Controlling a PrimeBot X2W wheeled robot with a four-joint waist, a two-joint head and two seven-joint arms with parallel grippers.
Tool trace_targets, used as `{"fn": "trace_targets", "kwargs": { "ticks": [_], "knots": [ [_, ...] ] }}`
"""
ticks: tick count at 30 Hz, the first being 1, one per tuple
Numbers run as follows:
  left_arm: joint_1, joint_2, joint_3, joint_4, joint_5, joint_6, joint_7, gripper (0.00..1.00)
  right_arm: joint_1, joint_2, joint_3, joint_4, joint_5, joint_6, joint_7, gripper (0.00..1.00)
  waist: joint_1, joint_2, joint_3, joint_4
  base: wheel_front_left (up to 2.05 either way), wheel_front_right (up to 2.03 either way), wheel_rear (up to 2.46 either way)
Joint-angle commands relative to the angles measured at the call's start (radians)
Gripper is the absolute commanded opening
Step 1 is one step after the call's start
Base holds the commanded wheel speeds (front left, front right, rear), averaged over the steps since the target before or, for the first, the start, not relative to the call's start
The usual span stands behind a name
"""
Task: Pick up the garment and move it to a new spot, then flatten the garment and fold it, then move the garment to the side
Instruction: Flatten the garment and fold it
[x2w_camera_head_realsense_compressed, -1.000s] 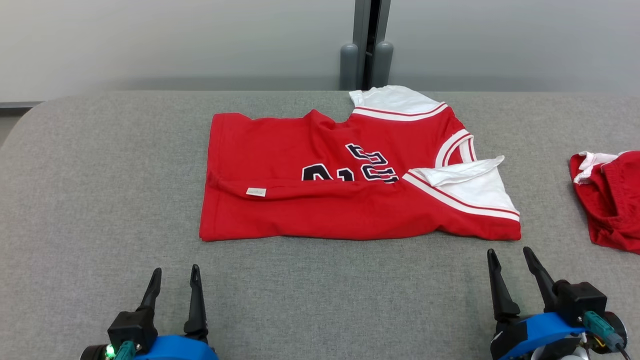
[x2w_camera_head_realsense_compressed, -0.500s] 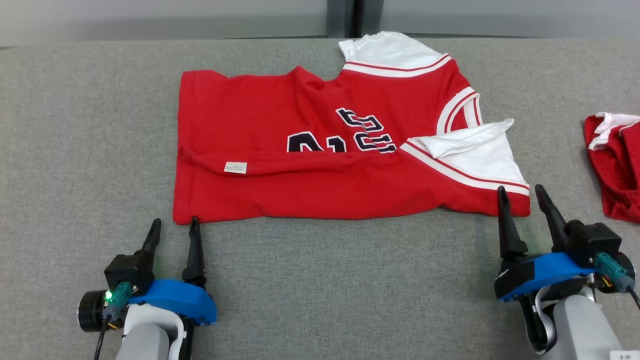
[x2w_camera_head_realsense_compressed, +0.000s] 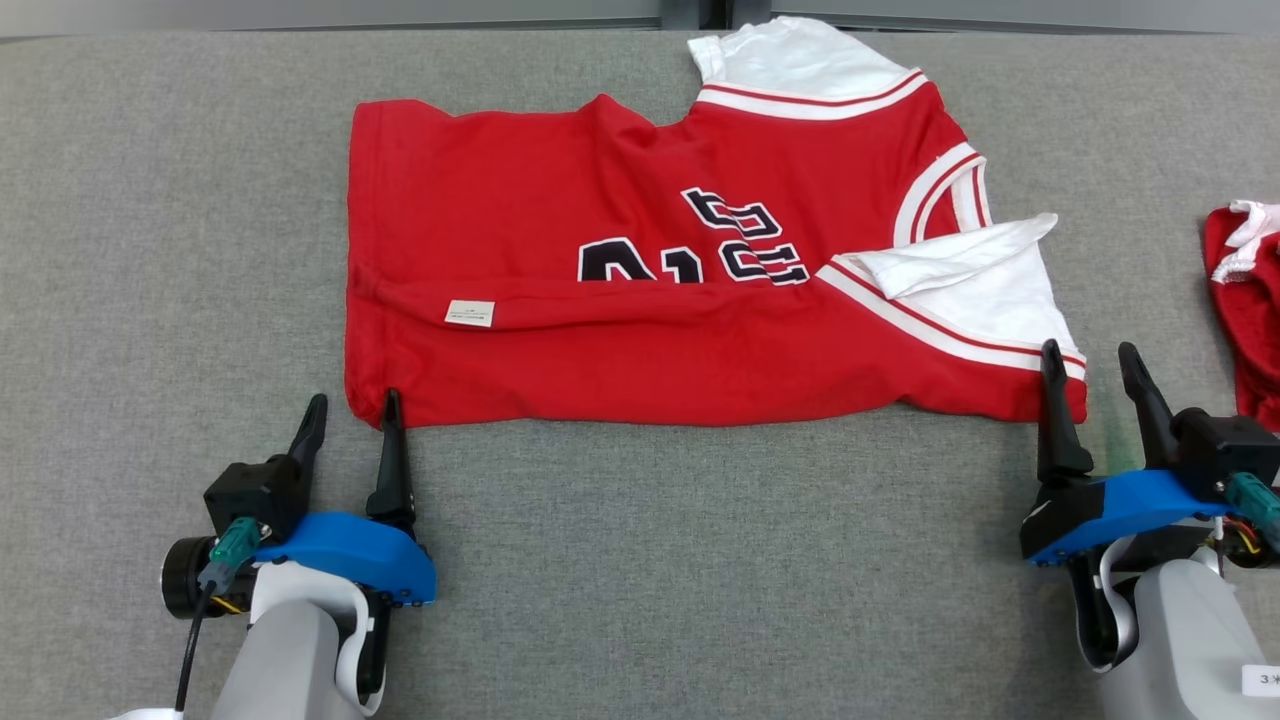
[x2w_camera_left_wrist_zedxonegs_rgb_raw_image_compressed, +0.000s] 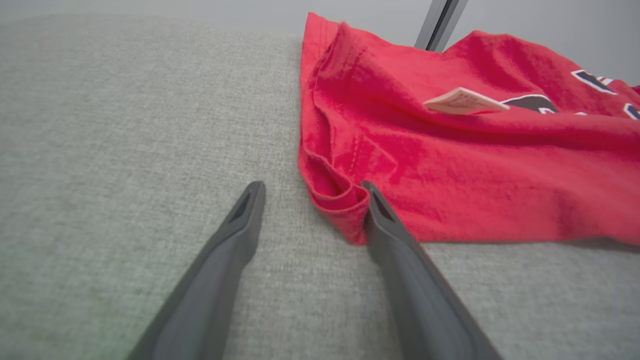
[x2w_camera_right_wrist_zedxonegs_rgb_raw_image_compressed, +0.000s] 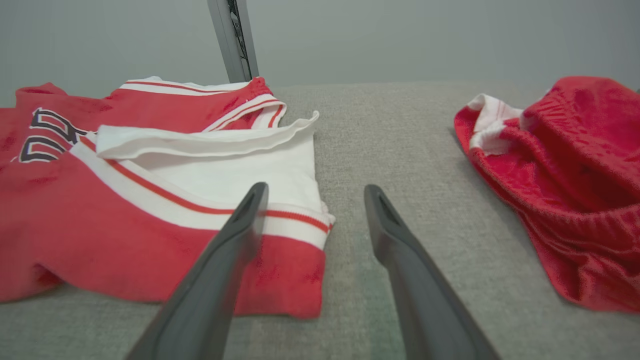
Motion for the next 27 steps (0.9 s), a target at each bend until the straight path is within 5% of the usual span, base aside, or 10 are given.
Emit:
{"fn": "trace_targets", "kwargs": {
  "ticks": [1, 4, 7, 9, 10, 12, 13, 14, 15, 27],
  "knots": [
    [-0.007, -0.011, -0.025, 0.028, -0.012, -0.008, 0.011, 1.0, -0.018, 0.0, -0.007, 0.022, -0.012, 0.0, -0.004, 1.0, 0.0001, -0.0001, 0.003, 0.004, 0.0, 0.0, 0.0],
    [-0.017, -0.015, -0.058, 0.041, -0.024, -0.011, 0.011, 0.95, -0.025, 0.0, -0.013, 0.06, -0.027, 0.0, -0.004, 1.0, 0.0001, -0.0001, 0.006, 0.009, 0.0, 0.0, 0.0],
    [-0.025, -0.019, -0.104, 0.061, -0.043, -0.012, 0.013, 0.41, -0.029, 0.0, -0.011, 0.107, -0.042, 0.0, -0.003, 1.0, 0.0001, -0.0001, 0.008, 0.012, 0.0, 0.0, 0.0],
    [-0.028, -0.021, -0.119, 0.07, -0.047, -0.012, 0.013, 0.26, -0.028, 0.0, -0.006, 0.129, -0.043, 0.0, -0.001, 1.0, 0.0001, -0.0001, 0.008, 0.012, 0.0, 0.0, 0.0],
    [-0.03, -0.021, -0.131, 0.075, -0.055, -0.012, 0.014, 0.0, -0.026, 0.001, 0.002, 0.152, -0.038, 0.0, 0.0, 1.0, 0.0001, -0.0001, 0.008, 0.013, 0.0, 0.0, 0.0],
    [-0.034, -0.016, -0.149, 0.083, -0.07, -0.012, 0.014, 0.0, -0.024, 0.004, 0.021, 0.202, -0.033, 0.0, 0.003, 1.0, 0.0001, -0.0001, 0.007, 0.013, 0.0, 0.0, 0.0],
    [-0.035, -0.012, -0.155, 0.085, -0.078, -0.012, 0.014, 0.0, -0.023, 0.006, 0.03, 0.224, -0.024, 0.0, 0.005, 0.76, 0.0001, -0.0001, 0.005, 0.013, 0.0, 0.0, 0.0],
    [-0.035, -0.008, -0.159, 0.079, -0.084, -0.012, 0.014, 0.0, -0.023, 0.008, 0.042, 0.239, -0.014, 0.0, 0.006, 0.28, 0.0001, -0.0001, 0.003, 0.013, 0.0, 0.0, 0.0],
    [-0.034, -0.004, -0.157, 0.068, -0.089, -0.012, 0.013, 0.0, -0.024, 0.01, 0.049, 0.251, -0.006, 0.0, 0.006, 0.0, 0.0001, -0.0001, 0.001, 0.013, 0.0, 0.0, 0.0],
    [0.052, 0.007, -0.033, -0.156, -0.032, -0.008, 0.006, 0.0, -0.012, -0.002, 0.025, 0.109, 0.102, 0.0, -0.002, 0.0, 0.0001, -0.0001, -0.088, 0.032, 0.0, 0.0, 0.0]
  ]
}}
